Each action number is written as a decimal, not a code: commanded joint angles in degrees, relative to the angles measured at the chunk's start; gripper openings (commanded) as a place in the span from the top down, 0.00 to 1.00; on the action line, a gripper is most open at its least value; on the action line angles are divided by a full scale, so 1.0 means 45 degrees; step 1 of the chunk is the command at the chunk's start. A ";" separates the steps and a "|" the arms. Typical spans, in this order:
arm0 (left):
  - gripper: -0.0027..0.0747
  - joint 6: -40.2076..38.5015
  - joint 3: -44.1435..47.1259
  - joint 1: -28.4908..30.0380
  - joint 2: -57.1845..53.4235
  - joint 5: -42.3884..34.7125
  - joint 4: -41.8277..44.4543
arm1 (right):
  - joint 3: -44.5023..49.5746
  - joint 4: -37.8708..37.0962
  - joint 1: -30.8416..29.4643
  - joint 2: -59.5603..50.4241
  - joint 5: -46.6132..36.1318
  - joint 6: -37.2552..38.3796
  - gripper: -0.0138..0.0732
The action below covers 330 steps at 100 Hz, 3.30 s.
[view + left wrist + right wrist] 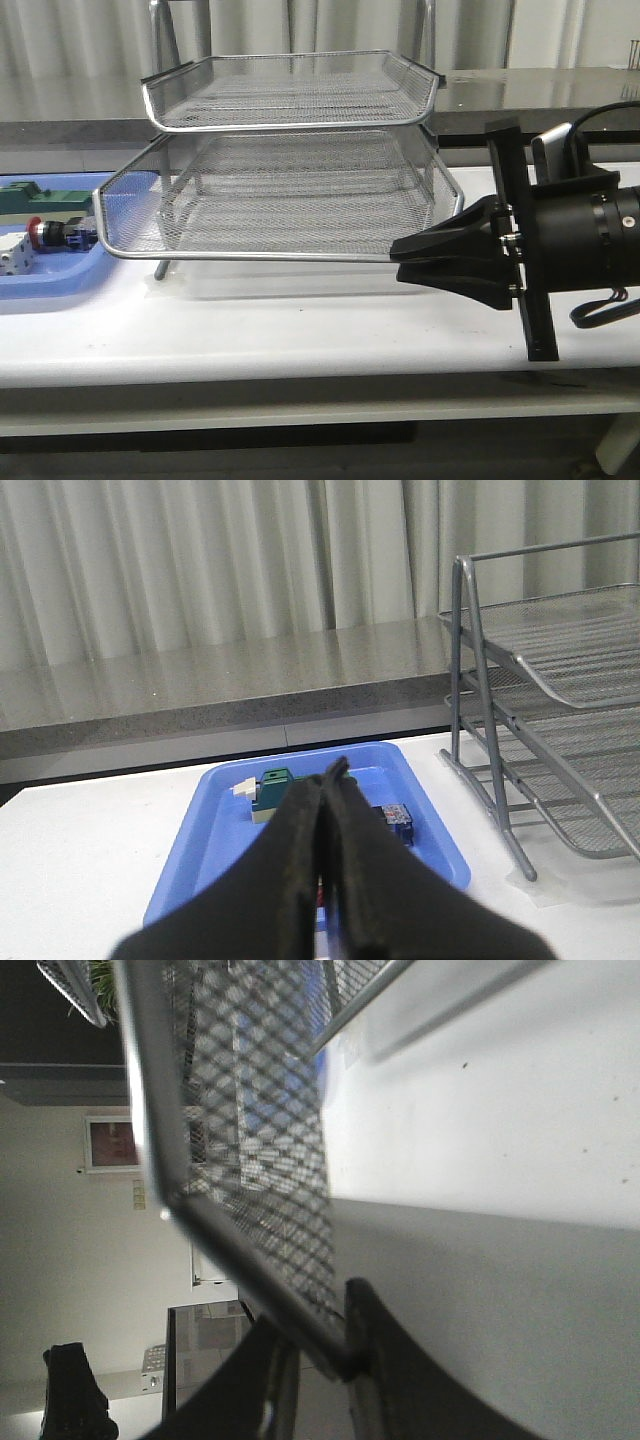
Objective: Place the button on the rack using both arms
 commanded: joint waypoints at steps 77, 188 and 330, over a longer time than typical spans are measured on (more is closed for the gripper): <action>0.99 -0.0152 0.0688 0.0020 -0.0419 -0.0972 -0.0025 | 0.0295 -0.0600 -0.0742 -0.0294 0.1644 -0.0628 0.42; 0.99 -0.0152 0.0688 0.0020 -0.0419 -0.0972 -0.0025 | -0.1749 -1.7966 -0.0742 -1.3477 -0.5010 1.2472 0.42; 0.99 -0.0152 0.0688 0.0020 -0.0419 -0.0972 -0.0025 | -0.2191 -2.3140 -0.0742 -1.7712 -0.0626 1.5926 0.92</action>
